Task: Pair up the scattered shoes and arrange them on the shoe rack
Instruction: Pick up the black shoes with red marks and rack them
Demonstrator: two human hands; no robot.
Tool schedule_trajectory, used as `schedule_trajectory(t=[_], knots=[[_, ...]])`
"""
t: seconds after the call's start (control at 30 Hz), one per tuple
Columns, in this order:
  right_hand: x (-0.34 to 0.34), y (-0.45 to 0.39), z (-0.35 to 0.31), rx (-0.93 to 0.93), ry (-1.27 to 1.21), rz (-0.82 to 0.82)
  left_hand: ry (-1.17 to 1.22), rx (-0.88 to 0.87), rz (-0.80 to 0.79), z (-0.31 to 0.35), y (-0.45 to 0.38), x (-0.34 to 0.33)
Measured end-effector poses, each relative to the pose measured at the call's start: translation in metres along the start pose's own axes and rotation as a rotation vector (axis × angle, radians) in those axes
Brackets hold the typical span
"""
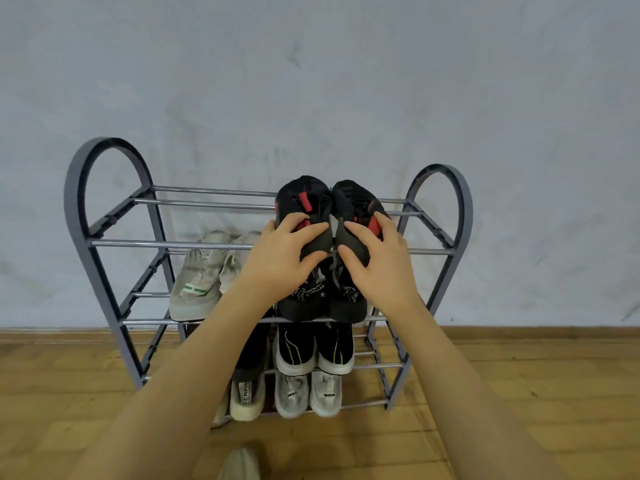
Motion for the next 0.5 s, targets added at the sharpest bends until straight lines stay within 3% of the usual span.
schedule_trajectory(t=[0.2,0.5], knots=[[-0.008,-0.018,0.001,0.048,-0.005,0.02,0.037,-0.02,0.121,-0.002,-0.013,0.002],[-0.017,-0.032,0.017,0.045,-0.018,-0.033,-0.006,-0.041,0.115,-0.008,-0.018,-0.013]])
Point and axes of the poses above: each hand's wrist, its own y-axis away from the middle knuckle, its own x-axis out of the back of the hand, z = x × y, the point moved 7 cm from there along -y, towards the middle knuckle, and after that the axes turned 9 degrees about y, right-handed, at the moved point
